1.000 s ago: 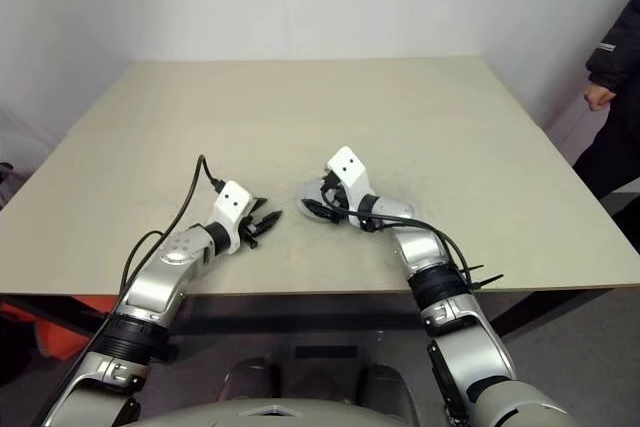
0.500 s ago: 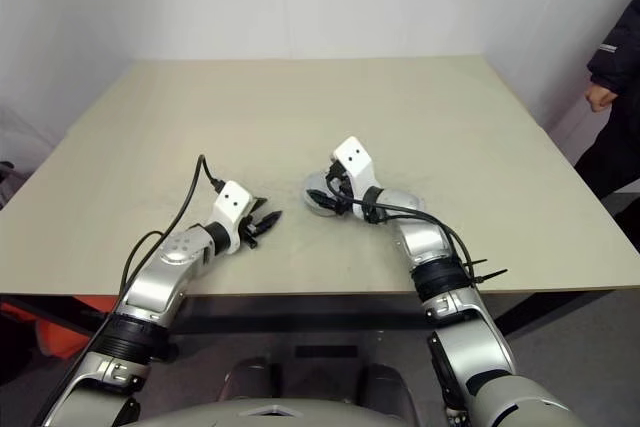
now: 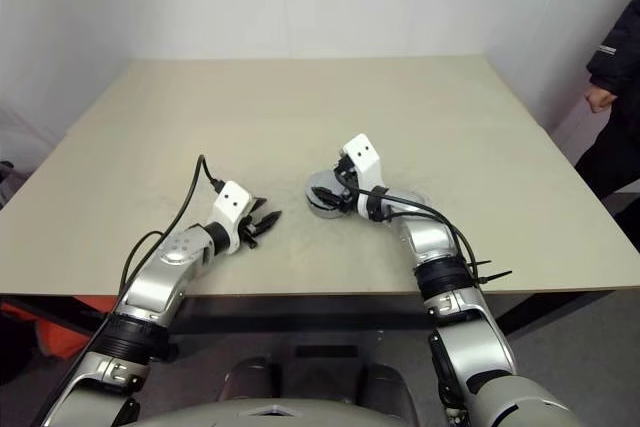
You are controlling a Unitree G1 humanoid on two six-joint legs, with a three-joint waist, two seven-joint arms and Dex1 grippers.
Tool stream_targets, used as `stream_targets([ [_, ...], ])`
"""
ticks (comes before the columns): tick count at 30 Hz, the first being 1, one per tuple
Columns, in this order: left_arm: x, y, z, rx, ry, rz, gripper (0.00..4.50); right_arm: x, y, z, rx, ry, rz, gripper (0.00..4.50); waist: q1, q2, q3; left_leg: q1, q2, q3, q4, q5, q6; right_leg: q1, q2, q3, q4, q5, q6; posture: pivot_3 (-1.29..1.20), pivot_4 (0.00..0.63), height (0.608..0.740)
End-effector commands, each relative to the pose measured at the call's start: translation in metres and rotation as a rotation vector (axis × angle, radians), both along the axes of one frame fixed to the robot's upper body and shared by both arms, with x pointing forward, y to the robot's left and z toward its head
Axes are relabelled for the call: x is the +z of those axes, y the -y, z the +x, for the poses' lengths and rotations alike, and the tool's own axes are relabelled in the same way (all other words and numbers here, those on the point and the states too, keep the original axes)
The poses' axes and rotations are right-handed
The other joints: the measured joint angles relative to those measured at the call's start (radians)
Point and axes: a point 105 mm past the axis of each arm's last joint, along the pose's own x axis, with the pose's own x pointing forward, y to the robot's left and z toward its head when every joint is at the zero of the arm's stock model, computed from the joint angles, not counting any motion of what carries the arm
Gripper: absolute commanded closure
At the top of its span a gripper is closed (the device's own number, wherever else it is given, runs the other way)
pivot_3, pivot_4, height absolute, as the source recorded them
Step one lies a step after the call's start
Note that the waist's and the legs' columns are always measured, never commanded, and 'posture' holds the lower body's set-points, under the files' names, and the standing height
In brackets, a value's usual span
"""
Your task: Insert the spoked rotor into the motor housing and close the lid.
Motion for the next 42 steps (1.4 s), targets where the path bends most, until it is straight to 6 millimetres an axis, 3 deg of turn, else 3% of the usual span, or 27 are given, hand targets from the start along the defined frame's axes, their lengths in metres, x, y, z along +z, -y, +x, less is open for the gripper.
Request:
stream_targets([
  [1,0.011,-0.001,0.003,-0.006,0.044,0.005,2.18,0.02,-0.005,0.005,0.015,0.095,-0.013,1.35,0.0,0.0,0.0,0.0,0.0,0.0,0.0,0.0,0.0,0.0,0.0,0.0,0.0,0.0,0.0,0.0,0.0,0.74],
  [11,0.01,-0.001,0.002,-0.002,0.043,0.004,2.18,0.008,-0.007,0.002,0.042,0.108,-0.078,1.35,-0.001,0.0,0.0,0.0,0.0,0.0,0.0,0.0,0.0,0.0,0.0,0.0,0.0,0.0,0.0,0.0,0.0,0.74],
  [29,0.011,0.001,0.001,-0.003,0.04,-0.004,2.18,-0.018,0.01,0.005,-0.023,-0.011,-0.131,1.35,0.0,0.0,0.0,0.003,0.0,0.0,0.0,0.0,0.0,0.003,0.0,0.0,0.0,-0.001,0.001,0.0,0.0,0.74],
  [36,0.037,0.026,0.025,0.058,-0.068,-0.327,2.18,-0.021,0.007,0.002,-0.004,-0.023,-0.145,1.35,0.003,0.0,0.0,0.004,0.0,0.0,0.003,0.0,0.0,0.005,-0.001,0.0,0.0,-0.003,0.006,0.0,0.0,0.74],
  [39,0.048,0.038,0.036,0.056,-0.139,-0.486,2.82,-0.02,0.006,0.001,0.002,-0.019,-0.145,1.35,0.001,0.0,-0.001,0.004,0.0,0.0,0.003,0.0,0.0,0.006,-0.001,0.0,0.001,-0.003,0.006,0.0,0.0,0.74],
  [42,0.048,0.048,0.046,0.049,-0.225,-0.565,3.85,-0.019,0.005,0.001,0.003,-0.013,-0.144,1.35,0.002,0.0,-0.001,0.003,0.0,0.0,0.002,0.0,0.0,0.006,0.0,0.0,0.0,-0.002,0.003,0.0,0.0,0.74],
])
